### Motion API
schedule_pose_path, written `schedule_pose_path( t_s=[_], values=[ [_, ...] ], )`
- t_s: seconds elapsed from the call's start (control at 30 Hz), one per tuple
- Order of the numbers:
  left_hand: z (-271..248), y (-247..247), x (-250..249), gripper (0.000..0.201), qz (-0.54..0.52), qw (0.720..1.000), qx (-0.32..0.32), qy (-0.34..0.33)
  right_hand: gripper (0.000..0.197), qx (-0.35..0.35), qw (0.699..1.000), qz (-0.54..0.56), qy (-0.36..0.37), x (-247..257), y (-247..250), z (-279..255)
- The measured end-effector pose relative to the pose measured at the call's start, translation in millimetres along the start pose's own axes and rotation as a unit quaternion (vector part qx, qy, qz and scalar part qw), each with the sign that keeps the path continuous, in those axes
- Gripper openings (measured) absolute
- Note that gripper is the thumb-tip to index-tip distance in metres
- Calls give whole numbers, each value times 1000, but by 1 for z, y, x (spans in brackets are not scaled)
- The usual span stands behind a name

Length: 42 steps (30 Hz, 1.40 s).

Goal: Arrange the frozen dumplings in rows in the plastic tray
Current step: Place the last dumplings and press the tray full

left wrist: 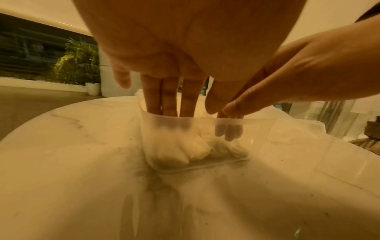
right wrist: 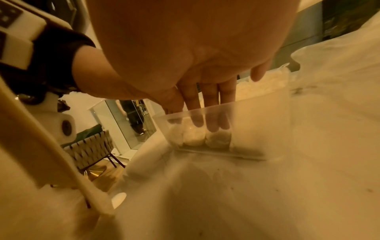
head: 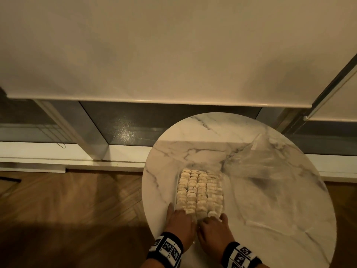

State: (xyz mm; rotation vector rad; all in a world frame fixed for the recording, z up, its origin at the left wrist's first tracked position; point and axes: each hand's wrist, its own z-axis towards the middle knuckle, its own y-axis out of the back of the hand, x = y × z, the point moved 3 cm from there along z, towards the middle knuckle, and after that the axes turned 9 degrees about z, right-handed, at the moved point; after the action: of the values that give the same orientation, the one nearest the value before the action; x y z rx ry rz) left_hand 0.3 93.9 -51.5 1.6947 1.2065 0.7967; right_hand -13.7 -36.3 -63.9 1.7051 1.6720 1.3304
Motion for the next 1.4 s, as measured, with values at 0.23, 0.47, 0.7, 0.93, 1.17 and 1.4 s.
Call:
schedule_pose_path(
  t_s=[0.23,0.47,0.7,0.93,1.17,1.4],
  values=[
    [4,-22,46,82,-311,911,-11,272,30,14,991,134,-18,-1,13,29],
    [30,-37,39,62,-286,903,134,290,41,47,985,153,-68,-3,16,51],
    [36,-42,35,52,-298,900,106,302,43,24,978,183,-94,-7,3,60],
    [36,-43,34,42,-320,898,99,284,37,34,980,169,-101,-9,4,61],
    [37,-42,35,84,-420,873,68,237,32,33,989,101,-104,-5,13,50],
    [44,-41,44,86,-423,874,59,231,39,50,992,-61,-99,-5,11,9]
  ],
)
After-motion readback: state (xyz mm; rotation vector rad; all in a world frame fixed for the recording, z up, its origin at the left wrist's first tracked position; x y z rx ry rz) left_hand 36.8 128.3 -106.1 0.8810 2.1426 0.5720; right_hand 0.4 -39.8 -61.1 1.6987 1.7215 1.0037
